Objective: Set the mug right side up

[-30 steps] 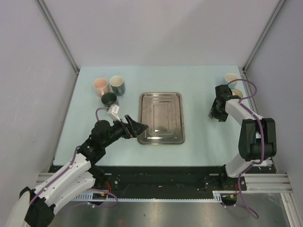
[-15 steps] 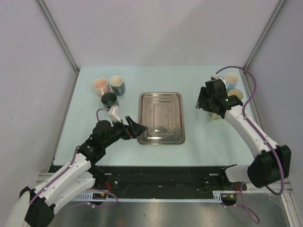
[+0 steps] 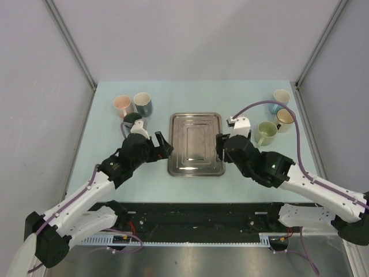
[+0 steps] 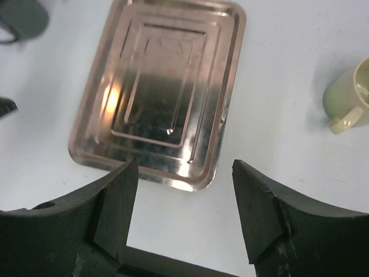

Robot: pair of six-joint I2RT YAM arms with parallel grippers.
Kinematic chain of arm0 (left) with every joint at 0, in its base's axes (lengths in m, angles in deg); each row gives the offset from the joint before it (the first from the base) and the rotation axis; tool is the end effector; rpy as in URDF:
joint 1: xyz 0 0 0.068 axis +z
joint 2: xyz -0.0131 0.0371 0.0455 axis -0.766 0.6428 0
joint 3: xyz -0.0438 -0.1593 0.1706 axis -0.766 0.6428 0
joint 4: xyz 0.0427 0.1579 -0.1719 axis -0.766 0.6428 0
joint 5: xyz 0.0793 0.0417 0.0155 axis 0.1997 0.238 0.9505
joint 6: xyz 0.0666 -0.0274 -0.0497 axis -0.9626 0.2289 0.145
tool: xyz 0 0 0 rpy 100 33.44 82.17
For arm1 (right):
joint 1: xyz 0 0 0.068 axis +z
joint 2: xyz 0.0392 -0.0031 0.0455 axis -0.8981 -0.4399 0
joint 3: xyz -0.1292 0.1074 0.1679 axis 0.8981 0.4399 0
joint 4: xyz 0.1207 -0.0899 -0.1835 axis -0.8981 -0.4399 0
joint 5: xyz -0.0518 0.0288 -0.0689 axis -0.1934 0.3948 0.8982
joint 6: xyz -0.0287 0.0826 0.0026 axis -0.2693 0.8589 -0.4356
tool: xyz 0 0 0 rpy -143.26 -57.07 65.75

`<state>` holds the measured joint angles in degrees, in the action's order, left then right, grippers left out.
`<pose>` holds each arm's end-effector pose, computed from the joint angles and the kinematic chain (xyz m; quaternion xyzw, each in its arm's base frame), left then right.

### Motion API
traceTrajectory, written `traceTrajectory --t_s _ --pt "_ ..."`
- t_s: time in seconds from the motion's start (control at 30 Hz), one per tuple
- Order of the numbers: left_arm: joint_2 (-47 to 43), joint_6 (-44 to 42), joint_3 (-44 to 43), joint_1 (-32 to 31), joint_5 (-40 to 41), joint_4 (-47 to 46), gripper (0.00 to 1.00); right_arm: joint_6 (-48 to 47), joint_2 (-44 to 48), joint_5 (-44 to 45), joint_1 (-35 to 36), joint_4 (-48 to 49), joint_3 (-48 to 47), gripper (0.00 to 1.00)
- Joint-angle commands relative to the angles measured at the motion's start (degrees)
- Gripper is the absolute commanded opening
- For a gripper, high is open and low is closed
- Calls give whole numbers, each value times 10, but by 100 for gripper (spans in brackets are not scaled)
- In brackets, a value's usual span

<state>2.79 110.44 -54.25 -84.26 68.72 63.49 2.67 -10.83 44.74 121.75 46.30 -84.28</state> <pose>0.1999 -0.1256 0.2244 -0.0578 0.8637 -0.2545 0.4311 0.1605 0.1679 0.3068 -0.0752 0.8478 0.0960 0.5160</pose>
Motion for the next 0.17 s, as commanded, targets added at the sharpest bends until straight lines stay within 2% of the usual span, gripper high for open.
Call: traceTrajectory --t_s 0.0,0.13 --pt "2 56 -16 -22 84 28 100 15 10 56 40 44 42 71" --pt "20 61 -40 -48 97 53 100 6 32 42 52 84 72 71"
